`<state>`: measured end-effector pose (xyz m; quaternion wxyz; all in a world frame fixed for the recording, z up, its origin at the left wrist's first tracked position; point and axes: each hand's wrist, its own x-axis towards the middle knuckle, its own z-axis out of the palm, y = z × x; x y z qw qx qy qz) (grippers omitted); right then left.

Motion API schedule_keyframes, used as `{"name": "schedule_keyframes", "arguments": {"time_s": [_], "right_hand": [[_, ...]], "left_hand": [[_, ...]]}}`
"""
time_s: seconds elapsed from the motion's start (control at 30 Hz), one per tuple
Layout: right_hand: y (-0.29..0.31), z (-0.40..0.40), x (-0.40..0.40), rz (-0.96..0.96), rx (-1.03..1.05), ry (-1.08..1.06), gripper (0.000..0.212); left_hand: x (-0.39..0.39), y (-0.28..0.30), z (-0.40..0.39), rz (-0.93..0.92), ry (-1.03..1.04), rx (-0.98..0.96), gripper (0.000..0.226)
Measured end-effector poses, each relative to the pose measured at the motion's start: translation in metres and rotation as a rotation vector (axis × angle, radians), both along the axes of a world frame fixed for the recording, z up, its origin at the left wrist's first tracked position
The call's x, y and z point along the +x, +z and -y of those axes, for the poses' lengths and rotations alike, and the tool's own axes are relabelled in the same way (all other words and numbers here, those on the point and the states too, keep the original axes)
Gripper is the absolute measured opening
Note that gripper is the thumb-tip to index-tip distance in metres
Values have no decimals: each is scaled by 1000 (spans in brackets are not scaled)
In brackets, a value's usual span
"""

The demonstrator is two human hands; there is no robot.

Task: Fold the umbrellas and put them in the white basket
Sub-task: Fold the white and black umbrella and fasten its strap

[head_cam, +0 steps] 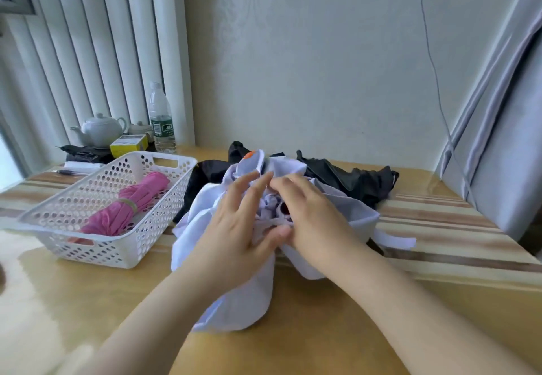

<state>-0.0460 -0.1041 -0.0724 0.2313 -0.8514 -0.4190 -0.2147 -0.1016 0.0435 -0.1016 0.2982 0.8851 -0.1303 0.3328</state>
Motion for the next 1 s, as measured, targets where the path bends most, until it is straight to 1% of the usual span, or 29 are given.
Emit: {"name": "schedule_keyframes", "arguments": {"time_s": [0.1,0.17,0.23,0.3,0.4,0.47,0.5,0.53,0.57,0.63,0.67,0.73,0.8,0.83,0.9,0.93,1.0], "right_hand": [[1,4,-2,-200,113,73,63],[0,7,0,-259,179,64,64],[-3,11,4,-304,254,66,68],[-4,15,7,-368,327,78,71],[-7,23,11,-445,343,155,65],[-9,32,9,-588,375,278,58],[-10,38,7,-628,403,310,53],[-11,44,5,-610,429,304,49],[-10,50,2,-528,432,251,44],[-8,59,-1,-262,311,104,32],[-6,62,-3,-171,232,58,27],[-4,66,-6,-69,97,-20,25],[-5,68,-7,40,17,-95,29],[-7,69,-7,69,2,-100,32],[-11,71,-9,52,-11,-88,34],[-13,71,-10,19,-17,-88,30],[-17,72,-11,-22,-24,-83,8]], "left_hand": [[9,4,-1,-26,6,31,79],[13,9,1,-25,-21,70,79],[18,10,-1,30,-106,149,81],[23,8,-5,46,-169,183,81],[27,7,-6,52,-176,170,70],[28,5,-4,96,-163,175,58],[28,4,-3,113,-152,186,53],[27,3,-1,124,-137,197,49],[27,2,0,129,-122,207,46],[25,1,4,135,-103,235,45],[24,1,6,141,-98,255,45],[23,0,10,170,-77,306,44],[23,-1,12,200,-54,346,39],[22,-2,13,205,-50,355,36],[21,-4,14,191,-62,335,31],[21,-5,14,184,-70,318,30],[19,-7,15,188,-68,304,31]]}}
